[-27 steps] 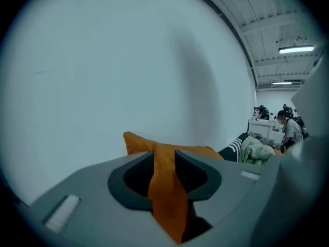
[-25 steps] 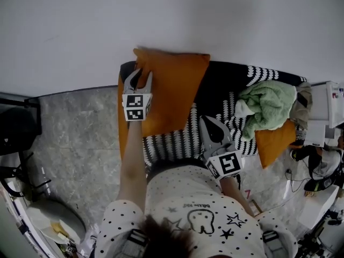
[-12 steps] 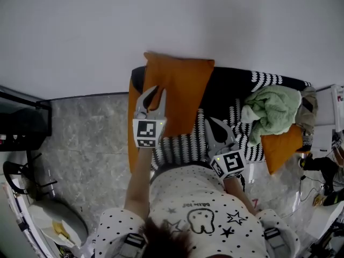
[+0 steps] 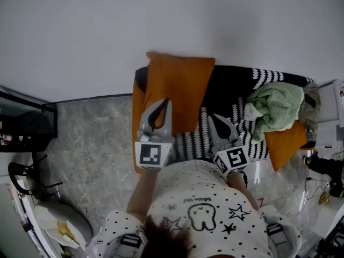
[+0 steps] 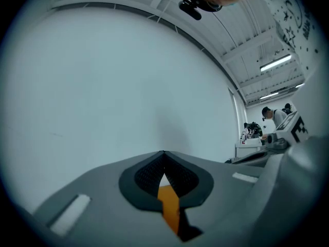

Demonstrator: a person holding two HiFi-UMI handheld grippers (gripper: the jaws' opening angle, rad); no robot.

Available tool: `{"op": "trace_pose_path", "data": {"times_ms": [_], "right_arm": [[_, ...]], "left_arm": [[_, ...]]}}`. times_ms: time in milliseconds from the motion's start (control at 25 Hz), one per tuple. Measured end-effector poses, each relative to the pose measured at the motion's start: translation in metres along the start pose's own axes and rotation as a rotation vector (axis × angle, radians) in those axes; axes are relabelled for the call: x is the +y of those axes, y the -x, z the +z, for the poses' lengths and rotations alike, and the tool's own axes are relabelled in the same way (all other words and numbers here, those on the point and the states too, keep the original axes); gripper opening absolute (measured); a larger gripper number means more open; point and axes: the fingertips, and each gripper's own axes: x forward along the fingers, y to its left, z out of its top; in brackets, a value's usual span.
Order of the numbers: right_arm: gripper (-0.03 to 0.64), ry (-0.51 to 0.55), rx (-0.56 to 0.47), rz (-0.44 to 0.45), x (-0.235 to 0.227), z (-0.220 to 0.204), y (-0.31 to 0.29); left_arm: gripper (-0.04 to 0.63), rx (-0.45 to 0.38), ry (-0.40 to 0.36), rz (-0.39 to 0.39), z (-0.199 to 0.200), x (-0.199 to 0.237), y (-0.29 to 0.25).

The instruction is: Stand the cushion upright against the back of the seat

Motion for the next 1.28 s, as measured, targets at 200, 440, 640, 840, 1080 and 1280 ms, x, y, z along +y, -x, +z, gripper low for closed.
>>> {"op": "trace_pose_path", "data": {"times_ms": [200, 440, 640, 840, 1080, 1280], "right_arm": [[-0.005, 0.0, -0.015, -0.014, -0.002, 0.006, 0.005], [-0.005, 0.001, -0.014, -0.015, 0.001, 0.008, 0.018], [-0.005, -0.001, -0.002, -0.006, 0.008, 0.005, 0.027], [-0.005, 0.033, 0.016, 0.024, 0.023, 0.003, 0.032], [-0.004, 0.057, 0.023, 0.072, 0.035, 0.001, 0.049], [-0.005, 0.034, 0.097, 0.138, 0.059, -0.008, 0.041]], "left_arm": [[-0.002, 0.028, 0.007, 0.005, 0.001, -0.008, 0.027], [-0.002, 0.059, 0.026, 0.006, -0.007, -0.019, 0.061], [-0.002, 0.06, 0.064, 0.013, -0.011, -0.025, 0.07], [-0.002, 0.062, 0.084, -0.009, -0.012, -0.038, 0.073], [-0.002, 0.094, 0.091, -0.05, -0.025, -0.066, 0.079], [-0.002, 0.143, 0.141, -0.065, -0.039, -0.065, 0.082]]}}
